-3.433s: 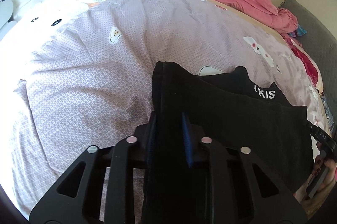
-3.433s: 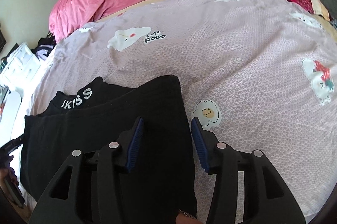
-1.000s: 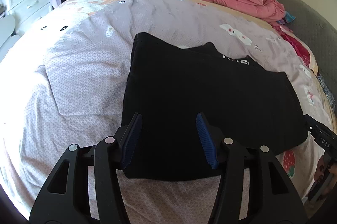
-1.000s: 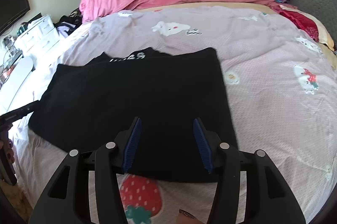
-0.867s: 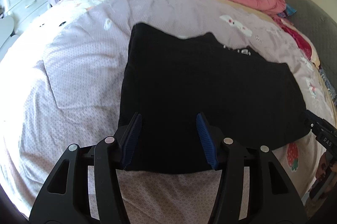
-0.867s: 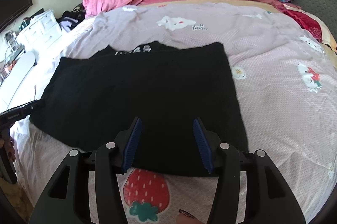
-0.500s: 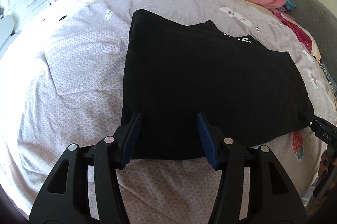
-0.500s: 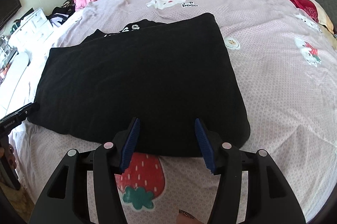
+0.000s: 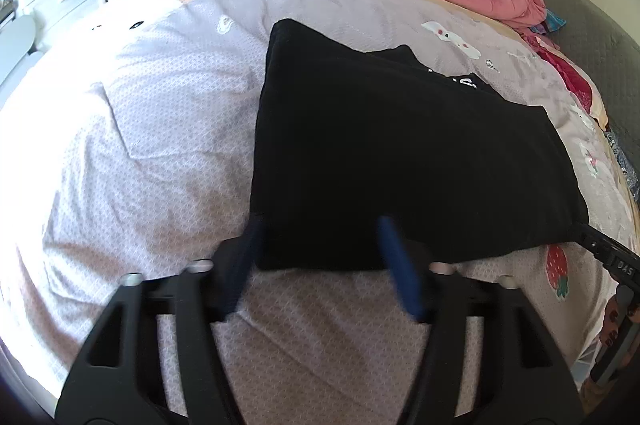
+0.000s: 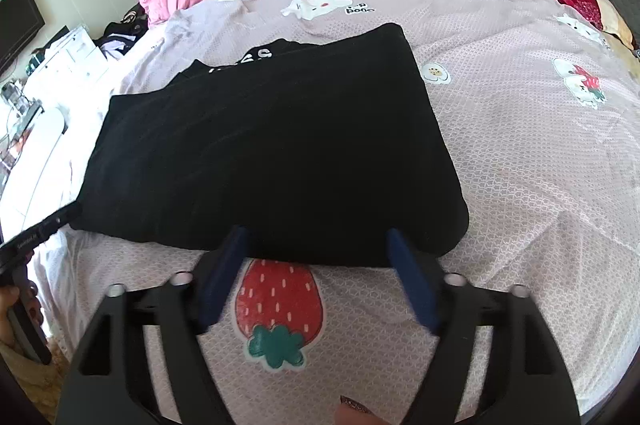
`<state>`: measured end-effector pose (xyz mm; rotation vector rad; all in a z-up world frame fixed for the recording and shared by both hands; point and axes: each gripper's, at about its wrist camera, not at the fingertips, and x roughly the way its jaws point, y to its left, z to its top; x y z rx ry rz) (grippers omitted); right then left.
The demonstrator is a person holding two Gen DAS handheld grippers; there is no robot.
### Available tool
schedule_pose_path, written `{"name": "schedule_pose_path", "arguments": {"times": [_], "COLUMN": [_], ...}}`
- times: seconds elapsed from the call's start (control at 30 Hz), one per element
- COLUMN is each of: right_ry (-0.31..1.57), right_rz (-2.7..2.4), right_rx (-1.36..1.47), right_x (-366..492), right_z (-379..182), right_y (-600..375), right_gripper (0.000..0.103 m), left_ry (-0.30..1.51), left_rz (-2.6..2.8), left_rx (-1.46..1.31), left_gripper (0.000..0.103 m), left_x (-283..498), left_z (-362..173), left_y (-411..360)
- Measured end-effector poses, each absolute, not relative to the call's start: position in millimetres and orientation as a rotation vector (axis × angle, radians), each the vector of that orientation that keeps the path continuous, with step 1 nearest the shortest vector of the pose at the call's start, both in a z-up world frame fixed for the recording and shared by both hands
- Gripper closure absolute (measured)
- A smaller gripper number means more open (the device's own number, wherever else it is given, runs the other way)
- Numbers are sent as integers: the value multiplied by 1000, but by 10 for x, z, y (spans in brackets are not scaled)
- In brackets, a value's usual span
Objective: Fold small clothes
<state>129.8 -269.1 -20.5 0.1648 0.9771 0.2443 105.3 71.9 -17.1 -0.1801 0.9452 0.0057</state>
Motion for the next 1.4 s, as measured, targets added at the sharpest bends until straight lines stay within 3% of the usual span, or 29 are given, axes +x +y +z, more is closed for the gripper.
{"name": "schedule_pose_path", "arguments": {"times": [0.07,0.13,0.23,0.33,0.43,1.4], "right_ry": [967,958,941,921,893,797], "right_rz": [242,244,251,259,276,548], "right_rx": [171,173,168,150,137,5], "right_x": [1275,1251,1214,1179,1141,1084], "right_z": [-176,-146,-97,-49,8,255], "right_y": [-2710,-2717,-2708,-2674,-2629,-1564], "right_gripper": [27,18,15,9,8,6], "left_ry": [949,946,943,936,933,893], "left_rz": [4,5,11,16,41,207], "left_rx": [-187,-195,-200,-213,-220,-326], "left_gripper": [40,40,38,29,11,10], "left_x": [1028,998,966,921,877,696], "left_z": [-176,-170,-149,-117,-93,10], "left_y": [729,745,765,798,842,1475]}}
